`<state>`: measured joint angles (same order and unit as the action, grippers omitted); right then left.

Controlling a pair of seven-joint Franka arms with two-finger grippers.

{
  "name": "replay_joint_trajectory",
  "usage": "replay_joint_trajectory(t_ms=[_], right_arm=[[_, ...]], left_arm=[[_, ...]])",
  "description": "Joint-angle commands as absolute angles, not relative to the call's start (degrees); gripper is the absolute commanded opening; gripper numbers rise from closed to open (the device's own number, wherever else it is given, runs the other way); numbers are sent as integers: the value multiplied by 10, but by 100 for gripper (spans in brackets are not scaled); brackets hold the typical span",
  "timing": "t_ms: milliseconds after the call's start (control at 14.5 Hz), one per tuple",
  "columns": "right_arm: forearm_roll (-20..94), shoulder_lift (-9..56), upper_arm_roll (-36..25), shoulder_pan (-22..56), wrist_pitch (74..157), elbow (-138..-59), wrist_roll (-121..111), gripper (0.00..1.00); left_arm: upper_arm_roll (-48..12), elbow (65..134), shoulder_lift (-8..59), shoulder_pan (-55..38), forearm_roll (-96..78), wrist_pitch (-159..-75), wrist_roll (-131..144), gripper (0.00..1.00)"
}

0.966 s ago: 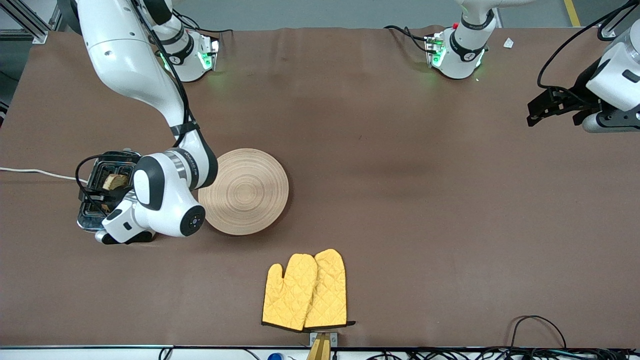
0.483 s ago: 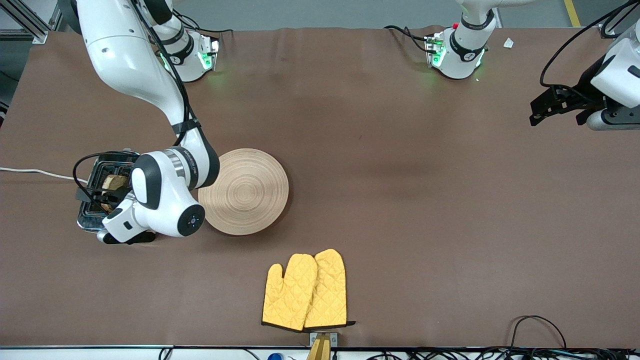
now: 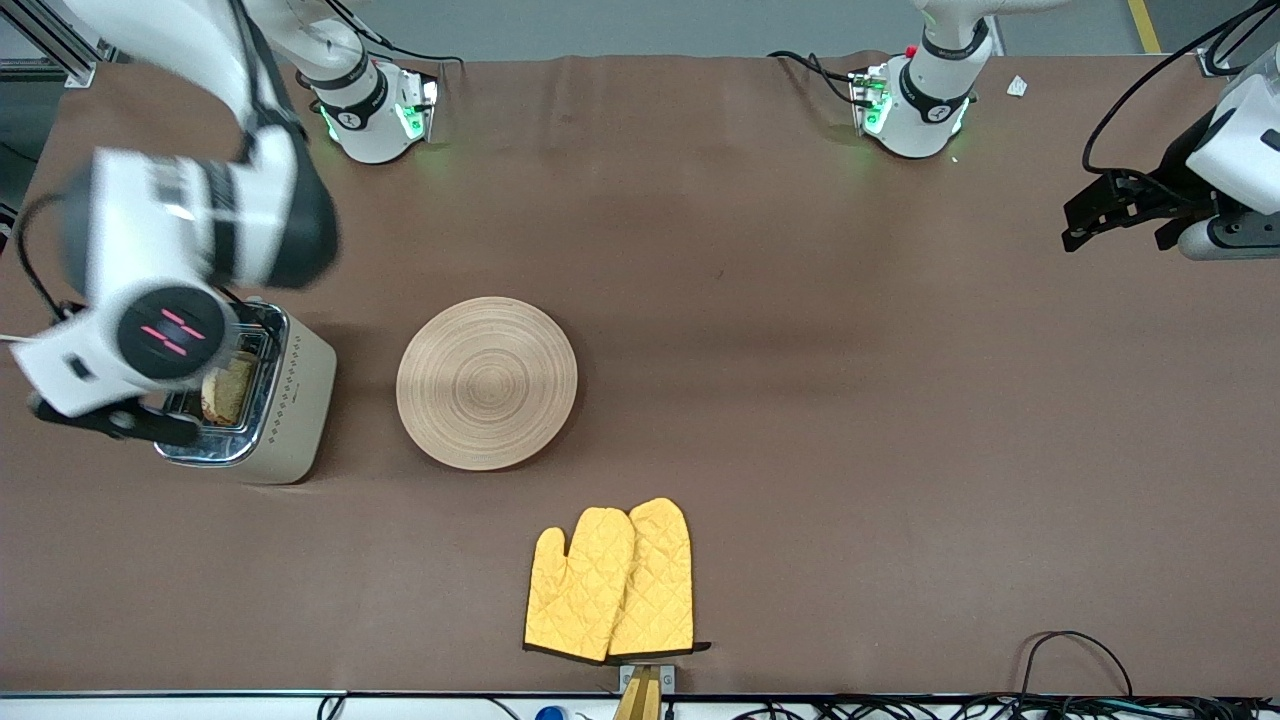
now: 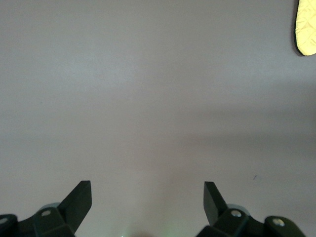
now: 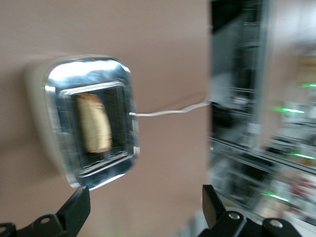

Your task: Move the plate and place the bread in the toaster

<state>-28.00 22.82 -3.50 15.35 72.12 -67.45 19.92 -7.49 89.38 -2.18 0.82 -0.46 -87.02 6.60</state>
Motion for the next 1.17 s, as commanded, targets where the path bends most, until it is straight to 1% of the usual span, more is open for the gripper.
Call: replay_joint_trajectory(t_ms=[0, 138, 276, 345, 552, 690, 1103], right_arm=[[-167, 152, -27, 101, 793, -721, 206, 100], [-95, 115, -26, 66, 852, -750, 202, 100], [-65, 80, -25, 39, 903, -799, 181, 100], [-55, 68, -26, 30, 914, -815, 159, 100], [-41, 47, -26, 20, 889, -821, 145, 100], [-17, 32, -27, 18, 886, -823, 144, 100], [-10, 28, -26, 18, 896, -840, 143, 100]], left_arm=[[-76, 889, -24, 10, 9, -870, 58, 100], [-76, 882, -22, 9, 9, -870, 59, 100], [-77, 882, -19, 7, 9, -870, 59, 100], [-77, 882, -17, 7, 9, -870, 59, 100], [-77, 882, -16, 10, 9, -870, 59, 100], [-76, 882, -17, 10, 10, -870, 59, 100], [-74, 882, -21, 10, 10, -867, 58, 100]])
